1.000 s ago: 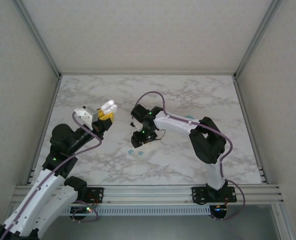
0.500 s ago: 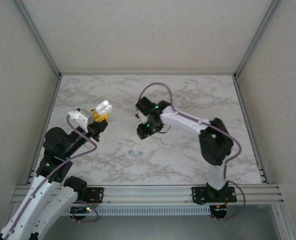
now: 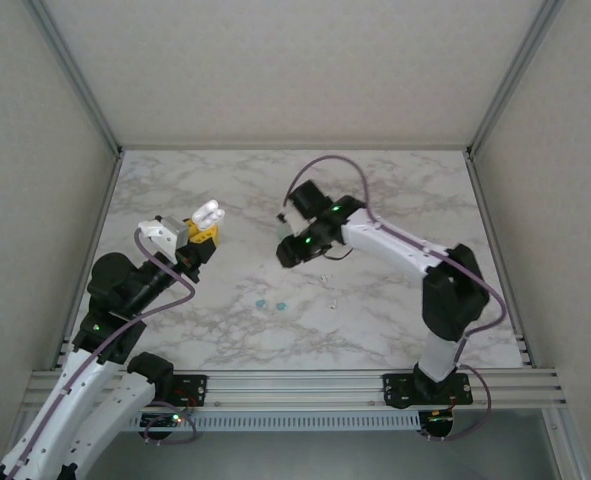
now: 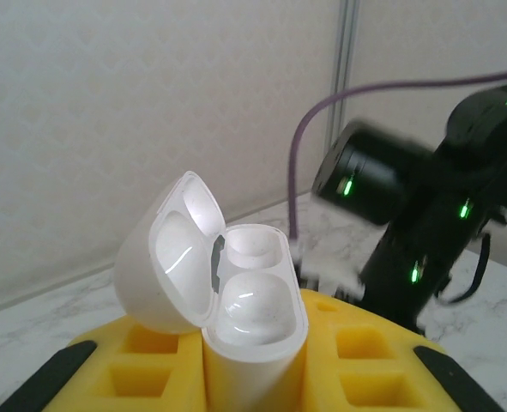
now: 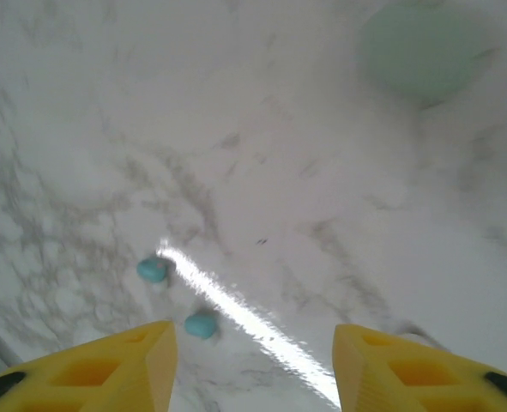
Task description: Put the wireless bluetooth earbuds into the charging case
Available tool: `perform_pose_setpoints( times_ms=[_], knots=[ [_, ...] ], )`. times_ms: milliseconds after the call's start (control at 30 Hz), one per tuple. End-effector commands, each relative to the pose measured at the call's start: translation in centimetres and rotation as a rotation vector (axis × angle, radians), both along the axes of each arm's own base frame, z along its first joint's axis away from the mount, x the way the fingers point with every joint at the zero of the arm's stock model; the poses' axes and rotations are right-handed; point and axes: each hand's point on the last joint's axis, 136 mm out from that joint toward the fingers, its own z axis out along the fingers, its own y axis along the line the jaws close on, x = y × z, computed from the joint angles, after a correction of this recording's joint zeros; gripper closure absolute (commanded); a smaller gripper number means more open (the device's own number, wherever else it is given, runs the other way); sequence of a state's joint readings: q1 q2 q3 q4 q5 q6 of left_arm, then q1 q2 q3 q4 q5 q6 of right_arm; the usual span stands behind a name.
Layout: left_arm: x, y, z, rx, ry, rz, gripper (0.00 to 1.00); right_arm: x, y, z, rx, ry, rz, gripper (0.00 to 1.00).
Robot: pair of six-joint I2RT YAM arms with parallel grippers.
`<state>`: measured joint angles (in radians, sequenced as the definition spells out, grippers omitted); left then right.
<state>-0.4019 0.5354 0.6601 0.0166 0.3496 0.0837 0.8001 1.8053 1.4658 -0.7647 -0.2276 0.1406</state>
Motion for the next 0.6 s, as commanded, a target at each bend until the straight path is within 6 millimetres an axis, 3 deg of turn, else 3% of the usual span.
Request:
perform_pose_setpoints(
  times_ms=[0,300,567],
  knots=[
    [-0.6,0.6,1.9,-0.006,-0.058,0.014,0.87,-3.3,0.7,-3.4,-0.092,0.061,0.136,0.46],
    [-0.9,0.8,1.9,-0.002,-0.057,0.023,0.86,-6.1,0.9,-8.0,-0.272,0.098,0.335,0.41],
    [-0.6,0.8,1.6,0.0,-0.052,0.028,0.86,-6.5,0.9,-9.6,-0.334,0.11,0.393,0.43]
  ],
)
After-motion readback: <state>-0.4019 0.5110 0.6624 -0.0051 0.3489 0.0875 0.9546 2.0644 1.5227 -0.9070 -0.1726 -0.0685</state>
